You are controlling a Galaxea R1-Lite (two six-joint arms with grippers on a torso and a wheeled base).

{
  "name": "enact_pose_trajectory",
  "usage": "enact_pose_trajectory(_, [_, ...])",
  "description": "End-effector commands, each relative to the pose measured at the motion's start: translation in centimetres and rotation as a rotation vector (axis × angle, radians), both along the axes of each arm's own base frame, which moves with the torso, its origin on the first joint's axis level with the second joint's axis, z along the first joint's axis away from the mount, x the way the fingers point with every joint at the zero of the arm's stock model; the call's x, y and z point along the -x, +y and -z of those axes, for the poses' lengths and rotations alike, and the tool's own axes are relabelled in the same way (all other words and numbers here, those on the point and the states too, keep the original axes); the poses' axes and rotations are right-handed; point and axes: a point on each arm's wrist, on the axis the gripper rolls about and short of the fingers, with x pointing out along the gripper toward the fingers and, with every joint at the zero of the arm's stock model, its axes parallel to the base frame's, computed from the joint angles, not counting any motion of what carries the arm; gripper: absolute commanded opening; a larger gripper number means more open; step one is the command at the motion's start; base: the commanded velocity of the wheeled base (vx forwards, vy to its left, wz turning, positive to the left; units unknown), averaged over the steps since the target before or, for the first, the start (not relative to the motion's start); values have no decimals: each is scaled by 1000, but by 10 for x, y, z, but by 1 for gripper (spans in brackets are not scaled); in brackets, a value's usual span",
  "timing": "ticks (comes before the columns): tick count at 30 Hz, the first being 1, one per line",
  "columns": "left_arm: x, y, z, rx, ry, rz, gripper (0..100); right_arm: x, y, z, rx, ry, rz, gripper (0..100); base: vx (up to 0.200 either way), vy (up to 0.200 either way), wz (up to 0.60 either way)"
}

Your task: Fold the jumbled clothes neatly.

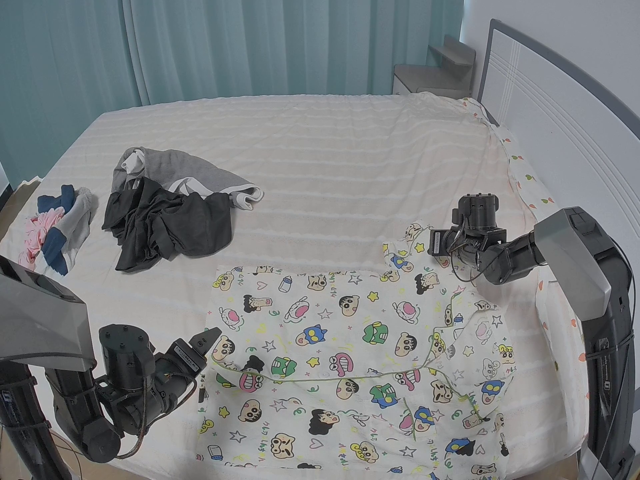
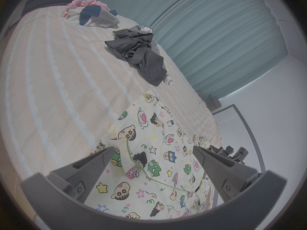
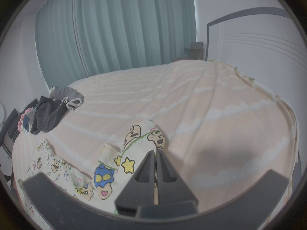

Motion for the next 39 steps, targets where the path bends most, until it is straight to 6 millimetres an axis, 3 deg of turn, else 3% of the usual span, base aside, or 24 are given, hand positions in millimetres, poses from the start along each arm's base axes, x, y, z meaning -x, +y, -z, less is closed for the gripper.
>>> enact_pose_trajectory(1, [-1,0,-1,6,-14,0,100,-2,-7,-7,1,-32,30,0,0,0,0])
enact_pose_trajectory(15, [-1,0,-1,6,-14,0,100,-9,-14,-8,12,-70,88,0,0,0,0])
enact_pose_trajectory(16, [-1,0,-1,6,-14,0,100,-9,-14,-6,14,-64,89,100,0,0,0])
enact_pose_trajectory(24, [-1,0,-1,6,-14,0,100,-10,-17,-7,12,-70,99,100,0,0,0])
enact_pose_trajectory(27, [-1,0,-1,6,-15,0,100,-12,-11,-15,-3,-101,75,100,0,0,0])
enact_pose_trajectory(39, [-1,0,-1,5,-14,-2,100,-25,7,-5,-5,-49,12,100,0,0,0])
